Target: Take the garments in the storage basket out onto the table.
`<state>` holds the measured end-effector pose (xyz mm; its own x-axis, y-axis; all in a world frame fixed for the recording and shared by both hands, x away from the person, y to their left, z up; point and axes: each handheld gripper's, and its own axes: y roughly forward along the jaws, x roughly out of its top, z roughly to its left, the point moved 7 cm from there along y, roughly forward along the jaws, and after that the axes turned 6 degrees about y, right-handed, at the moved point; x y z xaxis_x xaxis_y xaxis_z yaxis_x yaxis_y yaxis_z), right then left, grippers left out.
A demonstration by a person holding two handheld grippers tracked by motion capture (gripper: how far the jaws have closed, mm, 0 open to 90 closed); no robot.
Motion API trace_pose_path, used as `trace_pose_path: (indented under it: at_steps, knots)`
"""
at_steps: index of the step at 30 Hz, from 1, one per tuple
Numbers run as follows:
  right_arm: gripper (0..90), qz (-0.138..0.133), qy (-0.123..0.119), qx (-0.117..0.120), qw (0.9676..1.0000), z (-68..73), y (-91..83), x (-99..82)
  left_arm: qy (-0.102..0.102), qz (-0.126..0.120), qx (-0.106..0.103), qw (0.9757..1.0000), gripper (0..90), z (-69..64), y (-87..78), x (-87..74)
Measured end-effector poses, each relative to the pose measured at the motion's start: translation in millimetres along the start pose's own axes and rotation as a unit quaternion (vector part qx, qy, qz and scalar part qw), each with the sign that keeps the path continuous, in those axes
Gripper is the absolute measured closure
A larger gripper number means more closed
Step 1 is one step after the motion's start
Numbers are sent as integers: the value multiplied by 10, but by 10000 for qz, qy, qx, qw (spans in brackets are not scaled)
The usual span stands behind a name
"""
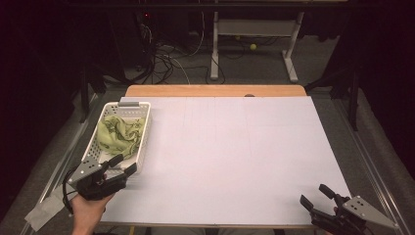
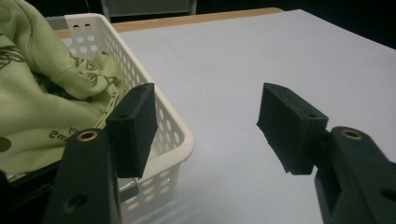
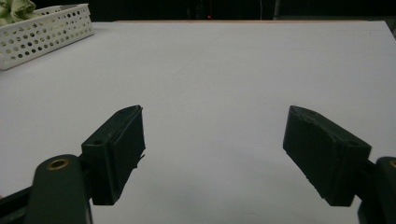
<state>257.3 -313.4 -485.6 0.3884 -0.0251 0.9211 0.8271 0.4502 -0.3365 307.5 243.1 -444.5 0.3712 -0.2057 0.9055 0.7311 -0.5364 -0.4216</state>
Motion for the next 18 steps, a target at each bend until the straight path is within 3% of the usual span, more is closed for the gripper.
trace_pose_path:
  at_steps: [18]
  knots:
    - [208, 3, 29, -1, 10000, -5, -3, 0, 85, 69, -107, 9999, 348, -22, 173, 146]
